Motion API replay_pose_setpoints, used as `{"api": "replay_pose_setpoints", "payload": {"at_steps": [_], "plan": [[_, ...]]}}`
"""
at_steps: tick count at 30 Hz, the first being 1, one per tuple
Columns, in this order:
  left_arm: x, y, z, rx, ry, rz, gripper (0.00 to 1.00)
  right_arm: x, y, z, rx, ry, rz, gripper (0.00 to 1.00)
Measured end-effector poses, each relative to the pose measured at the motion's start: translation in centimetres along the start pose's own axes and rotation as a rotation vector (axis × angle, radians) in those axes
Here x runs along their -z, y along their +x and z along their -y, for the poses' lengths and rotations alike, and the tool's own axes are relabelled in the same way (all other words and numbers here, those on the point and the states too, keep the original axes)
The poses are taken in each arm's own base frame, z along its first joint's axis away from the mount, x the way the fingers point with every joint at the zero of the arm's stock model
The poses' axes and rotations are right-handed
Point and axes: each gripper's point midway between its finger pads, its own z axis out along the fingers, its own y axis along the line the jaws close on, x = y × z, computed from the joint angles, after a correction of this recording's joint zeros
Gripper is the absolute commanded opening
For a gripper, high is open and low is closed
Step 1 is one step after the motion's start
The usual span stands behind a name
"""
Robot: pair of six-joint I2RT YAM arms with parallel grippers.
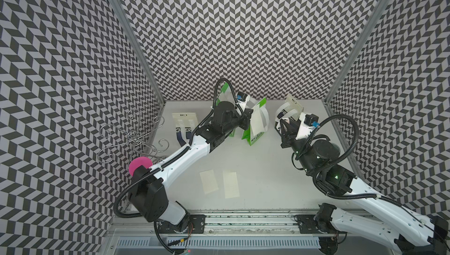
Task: Staple the receipts to the bags
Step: Place the takeout bag at the center of the board.
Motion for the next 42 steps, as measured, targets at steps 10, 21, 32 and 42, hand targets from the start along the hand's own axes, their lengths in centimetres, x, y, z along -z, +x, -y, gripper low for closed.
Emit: {"api": "replay_pose_setpoints", "payload": {"at_steps": [10,21,32,42], "plan": [[-9.2,-0.5,-6.0,0.009,-0.076,0.01,0.0,1.1,0.6,0.7,0.003,-0.001,-0.038,0.0],[-12.5,1.0,-7.5,0.064,-0.051,-0.022,0.47,1.4,2.9,0.8,0.012,-0.003,-0.159,0.0],[-11.7,0.4,-7.2,0.078,-0.022,-0.019,0.76,1.8,8.7,-0.2,0.014,-0.037,-0.44,0.0],[-0.9,-8.9,-4.3,0.08,0.018,0.184,1.0,3.9,25.3,3.8,0.017,0.06,-0.986,0.0]]}}
